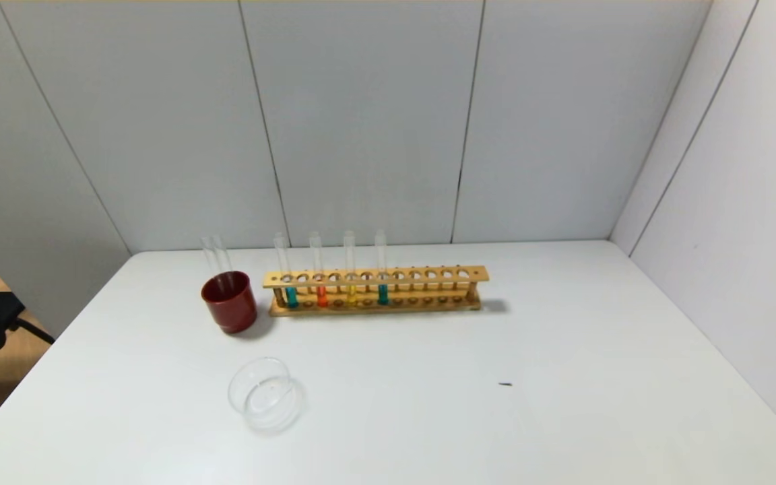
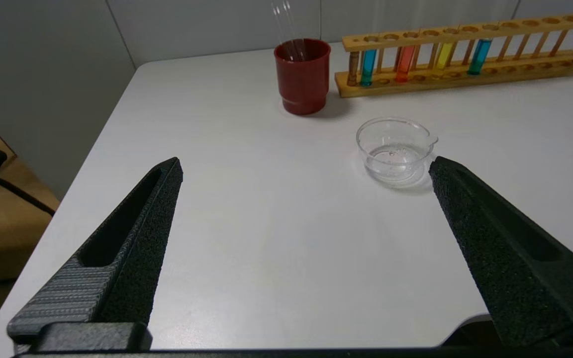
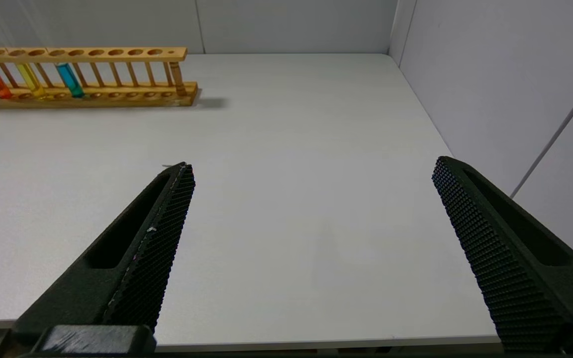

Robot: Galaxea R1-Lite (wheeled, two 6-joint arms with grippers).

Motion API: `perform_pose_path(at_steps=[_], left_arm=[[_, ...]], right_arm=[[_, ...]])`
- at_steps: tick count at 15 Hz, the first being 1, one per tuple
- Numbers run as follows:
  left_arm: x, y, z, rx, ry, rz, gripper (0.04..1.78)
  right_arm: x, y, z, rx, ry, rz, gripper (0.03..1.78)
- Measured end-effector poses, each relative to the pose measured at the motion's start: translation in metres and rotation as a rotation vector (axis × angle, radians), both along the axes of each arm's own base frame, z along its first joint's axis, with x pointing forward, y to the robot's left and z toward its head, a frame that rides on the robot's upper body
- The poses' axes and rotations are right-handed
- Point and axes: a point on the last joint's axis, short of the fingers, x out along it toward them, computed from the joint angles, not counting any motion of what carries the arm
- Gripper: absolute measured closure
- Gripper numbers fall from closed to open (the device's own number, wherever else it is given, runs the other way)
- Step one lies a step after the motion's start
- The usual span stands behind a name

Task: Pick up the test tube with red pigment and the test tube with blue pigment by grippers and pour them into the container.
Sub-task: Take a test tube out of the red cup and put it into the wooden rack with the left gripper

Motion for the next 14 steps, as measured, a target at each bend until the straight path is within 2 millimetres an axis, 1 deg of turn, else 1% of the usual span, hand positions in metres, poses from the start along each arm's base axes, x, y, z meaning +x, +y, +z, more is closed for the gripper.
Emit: perform_pose_path(at_steps=[2, 4, 6, 7, 9, 10, 11, 12, 13, 14], left_arm=[[-0.009, 0.000, 0.024, 0.003, -0.053, -0.019, 0.07], [-0.018, -0.001, 0.055, 0.005, -0.071, -0.036, 0.07], [-0.017, -0.002, 0.090, 0.008, -0.057, -0.070, 0.07], [-0.012, -0.002, 0.108, 0.009, -0.045, -0.085, 0.07], [0.011, -0.003, 0.145, 0.009, -0.014, -0.114, 0.07], [0.029, -0.003, 0.162, 0.009, 0.003, -0.126, 0.07], [0.052, -0.003, 0.178, 0.009, 0.017, -0.138, 0.07], [0.073, -0.003, 0.189, 0.008, 0.031, -0.147, 0.07], [0.098, -0.004, 0.198, 0.006, 0.047, -0.159, 0.07], [0.124, -0.006, 0.202, 0.004, 0.070, -0.175, 0.07]], right_arm=[[0.000, 0.000, 0.000, 0.000, 0.000, 0.000, 0.06], [0.000, 0.000, 0.000, 0.000, 0.000, 0.000, 0.06], [0.000, 0.000, 0.000, 0.000, 0.000, 0.000, 0.06], [0.000, 0.000, 0.000, 0.000, 0.000, 0.000, 0.06], [0.000, 0.000, 0.000, 0.000, 0.000, 0.000, 0.06], [0.000, 0.000, 0.000, 0.000, 0.000, 0.000, 0.06], [0.000, 0.000, 0.000, 0.000, 0.000, 0.000, 0.06], [0.000, 0.000, 0.000, 0.000, 0.000, 0.000, 0.06], [0.000, 0.000, 0.000, 0.000, 0.000, 0.000, 0.06], [0.000, 0.000, 0.000, 0.000, 0.000, 0.000, 0.06]])
